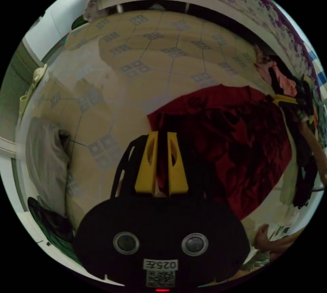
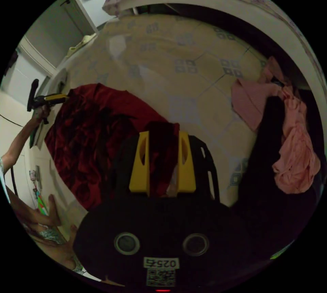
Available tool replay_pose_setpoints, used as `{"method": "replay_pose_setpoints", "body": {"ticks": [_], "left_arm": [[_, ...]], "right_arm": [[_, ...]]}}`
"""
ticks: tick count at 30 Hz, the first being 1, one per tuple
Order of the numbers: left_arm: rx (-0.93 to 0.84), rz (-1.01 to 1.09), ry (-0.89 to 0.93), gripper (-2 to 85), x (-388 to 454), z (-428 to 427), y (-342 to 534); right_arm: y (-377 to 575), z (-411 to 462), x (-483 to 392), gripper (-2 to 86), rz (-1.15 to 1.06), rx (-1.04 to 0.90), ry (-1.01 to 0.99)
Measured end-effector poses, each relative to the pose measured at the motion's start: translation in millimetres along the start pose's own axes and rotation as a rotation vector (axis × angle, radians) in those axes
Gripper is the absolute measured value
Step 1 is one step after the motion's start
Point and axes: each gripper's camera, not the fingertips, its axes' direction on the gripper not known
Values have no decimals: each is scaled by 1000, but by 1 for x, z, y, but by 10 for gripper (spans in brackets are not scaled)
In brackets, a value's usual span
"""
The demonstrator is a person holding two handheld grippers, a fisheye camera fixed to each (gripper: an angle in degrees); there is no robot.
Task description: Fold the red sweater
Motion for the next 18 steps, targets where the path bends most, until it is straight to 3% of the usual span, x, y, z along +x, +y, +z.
{"method": "replay_pose_setpoints", "body": {"ticks": [6, 9, 14, 18], "left_arm": [[21, 38, 22, 6, 16, 24, 11], [48, 77, 34, 7, 21, 34, 19], [108, 170, -86, 18, 39, 42, 38], [144, 124, -80, 13, 39, 43, 43]], "right_arm": [[-13, 26, -14, 98, 71, 36, -10], [-15, 31, -35, 87, -11, 77, 44], [-27, 34, -55, 72, -20, 56, 87], [-31, 30, -65, 67, -22, 73, 138]]}}
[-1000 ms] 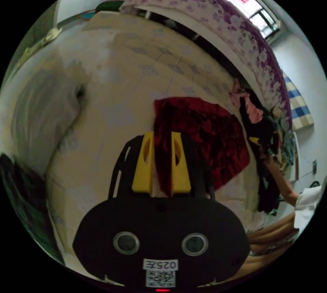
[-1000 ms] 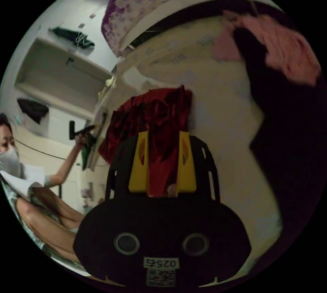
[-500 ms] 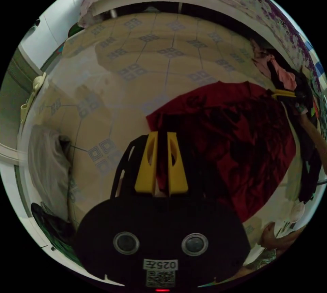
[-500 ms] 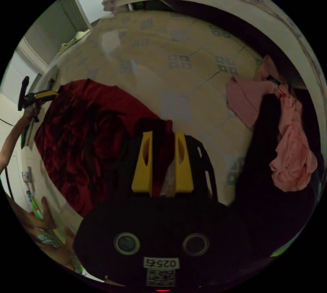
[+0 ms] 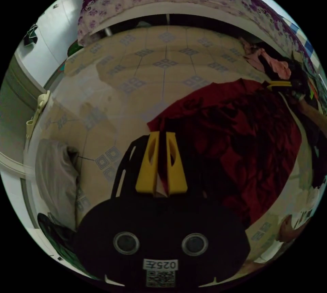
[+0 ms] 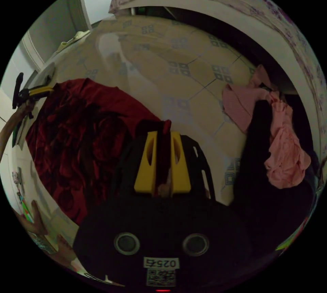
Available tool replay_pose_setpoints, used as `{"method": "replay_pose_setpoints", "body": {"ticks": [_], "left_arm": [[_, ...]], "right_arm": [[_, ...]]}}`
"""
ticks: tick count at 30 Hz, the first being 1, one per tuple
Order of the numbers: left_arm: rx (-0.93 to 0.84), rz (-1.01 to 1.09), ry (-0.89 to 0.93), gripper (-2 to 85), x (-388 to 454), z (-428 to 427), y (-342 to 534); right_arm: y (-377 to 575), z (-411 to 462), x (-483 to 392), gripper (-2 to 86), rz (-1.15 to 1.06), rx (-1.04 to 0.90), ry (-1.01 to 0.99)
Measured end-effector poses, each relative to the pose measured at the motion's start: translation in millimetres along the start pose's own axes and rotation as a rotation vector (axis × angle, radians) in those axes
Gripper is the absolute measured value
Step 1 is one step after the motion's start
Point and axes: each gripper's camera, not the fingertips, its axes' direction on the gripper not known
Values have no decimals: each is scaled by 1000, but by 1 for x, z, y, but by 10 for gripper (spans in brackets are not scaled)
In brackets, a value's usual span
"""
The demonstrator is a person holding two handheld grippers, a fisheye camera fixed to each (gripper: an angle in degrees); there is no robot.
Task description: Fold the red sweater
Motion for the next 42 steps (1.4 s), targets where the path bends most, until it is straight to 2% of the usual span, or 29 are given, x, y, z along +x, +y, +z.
{"method": "replay_pose_setpoints", "body": {"ticks": [6, 9, 12, 17, 26, 30, 33, 35, 38, 42], "left_arm": [[-24, -64, 85, -6, -14, 11, -1], [-9, -37, 105, -9, -14, 16, 4], [51, -94, 154, -9, -26, 3, 16], [198, -174, 57, -10, -41, -43, 52], [373, -272, 77, -9, -86, -101, 71], [356, -247, 70, -9, -108, -101, 41], [320, -262, 81, -9, -126, -88, 16], [194, -256, 126, -9, -137, -56, 0], [50, -372, 249, -9, -166, -20, 5], [191, -603, 323, -7, -214, -43, 46]], "right_arm": [[-5, 5, 11, 53, 81, -21, -99], [-2, 8, 11, 8, 68, -19, -113], [10, -16, 12, -4, 120, 97, -148], [45, -58, 16, -8, 151, 255, -182], [77, -89, 46, -9, 220, 370, -218], [59, -74, 74, -9, 243, 331, -170], [50, -41, 104, -5, 334, 297, -241], [49, 4, 125, 4, 379, 173, -410], [67, 34, 137, 49, 436, 119, -413], [104, 32, 150, 108, 485, 177, -518]]}}
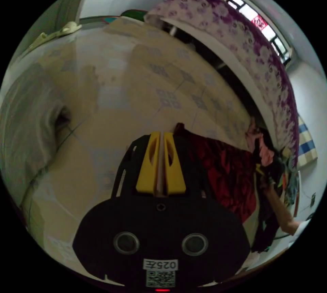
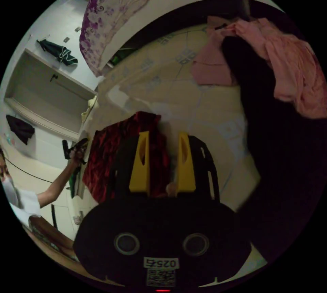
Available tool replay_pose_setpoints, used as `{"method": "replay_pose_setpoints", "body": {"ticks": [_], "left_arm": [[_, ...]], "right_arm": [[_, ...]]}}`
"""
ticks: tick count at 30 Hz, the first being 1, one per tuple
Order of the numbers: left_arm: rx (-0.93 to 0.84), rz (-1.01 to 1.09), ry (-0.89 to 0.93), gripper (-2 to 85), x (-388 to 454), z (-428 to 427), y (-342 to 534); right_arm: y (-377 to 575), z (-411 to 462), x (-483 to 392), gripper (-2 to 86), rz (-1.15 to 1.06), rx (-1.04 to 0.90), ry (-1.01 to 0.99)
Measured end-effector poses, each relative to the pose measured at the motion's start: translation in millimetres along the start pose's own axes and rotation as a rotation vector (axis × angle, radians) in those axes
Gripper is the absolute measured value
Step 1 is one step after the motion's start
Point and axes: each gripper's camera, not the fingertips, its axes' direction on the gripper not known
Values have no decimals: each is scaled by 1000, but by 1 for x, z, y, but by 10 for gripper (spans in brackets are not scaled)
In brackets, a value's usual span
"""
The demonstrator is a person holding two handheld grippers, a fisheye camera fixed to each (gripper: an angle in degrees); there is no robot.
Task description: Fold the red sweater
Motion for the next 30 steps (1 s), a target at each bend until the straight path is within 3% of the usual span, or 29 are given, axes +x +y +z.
{"method": "replay_pose_setpoints", "body": {"ticks": [5, 11, 14, 20, 22, 24, 26, 30], "left_arm": [[-86, -125, 33, 11, -39, -82, 69], [-122, -429, 101, 26, -42, -142, 170], [-98, -542, 111, 24, -31, -147, 178], [-108, -495, 29, -6, -23, -146, 135], [-78, -476, -15, -8, -35, -154, 110], [-44, -415, -86, -8, -49, -160, 77], [-101, -370, 12, -8, -72, -155, 35], [-79, -351, 100, -7, -86, -178, 14]], "right_arm": [[81, -19, 14, 128, 46, -150, -31], [157, -35, 24, 131, 195, -123, -142], [155, -28, 29, 99, 207, -127, -138], [175, -25, 10, 43, 158, -165, 69], [195, -19, -11, 39, 98, -285, 89], [227, 0, -44, 38, -19, -502, -2], [268, 19, -92, 45, -154, -687, -240], [287, 30, -120, 95, -167, -746, -496]]}}
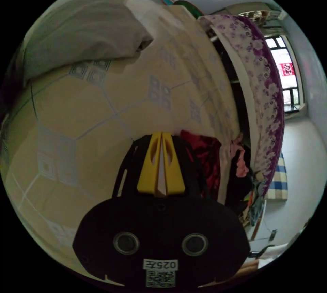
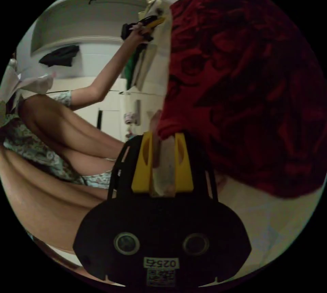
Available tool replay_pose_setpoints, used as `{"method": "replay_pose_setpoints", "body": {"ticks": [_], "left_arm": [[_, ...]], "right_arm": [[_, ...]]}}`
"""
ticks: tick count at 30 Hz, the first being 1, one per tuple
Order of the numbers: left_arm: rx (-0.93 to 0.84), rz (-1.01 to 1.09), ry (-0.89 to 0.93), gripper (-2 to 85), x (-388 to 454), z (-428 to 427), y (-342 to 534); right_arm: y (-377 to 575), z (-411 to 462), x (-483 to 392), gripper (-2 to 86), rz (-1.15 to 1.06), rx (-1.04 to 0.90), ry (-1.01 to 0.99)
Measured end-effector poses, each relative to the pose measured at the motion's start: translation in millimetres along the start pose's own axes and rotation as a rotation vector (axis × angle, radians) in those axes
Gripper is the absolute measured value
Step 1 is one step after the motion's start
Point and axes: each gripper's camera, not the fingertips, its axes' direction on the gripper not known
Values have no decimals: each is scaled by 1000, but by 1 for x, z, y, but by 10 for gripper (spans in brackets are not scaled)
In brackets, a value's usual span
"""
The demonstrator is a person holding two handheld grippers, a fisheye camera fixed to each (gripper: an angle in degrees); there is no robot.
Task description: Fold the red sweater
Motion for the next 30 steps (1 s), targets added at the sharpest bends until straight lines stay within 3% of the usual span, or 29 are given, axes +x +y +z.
{"method": "replay_pose_setpoints", "body": {"ticks": [4, 10, 17, 26, 30], "left_arm": [[-34, 56, 70, 12, -7, -41, 43], [-227, -13, 235, 49, -16, -51, 148], [-275, -33, 325, 61, -5, -60, 169], [-370, 16, 370, 59, 16, -63, 147], [-387, 57, 334, 59, 27, -69, 140]], "right_arm": [[10, -21, -4, 144, -73, 44, -151], [-21, -159, 36, 172, -46, 356, 171], [-98, -219, 144, 197, 112, 249, 98], [-156, -180, 174, 160, 67, -8, -123], [-161, -172, 174, 157, 39, -94, -107]]}}
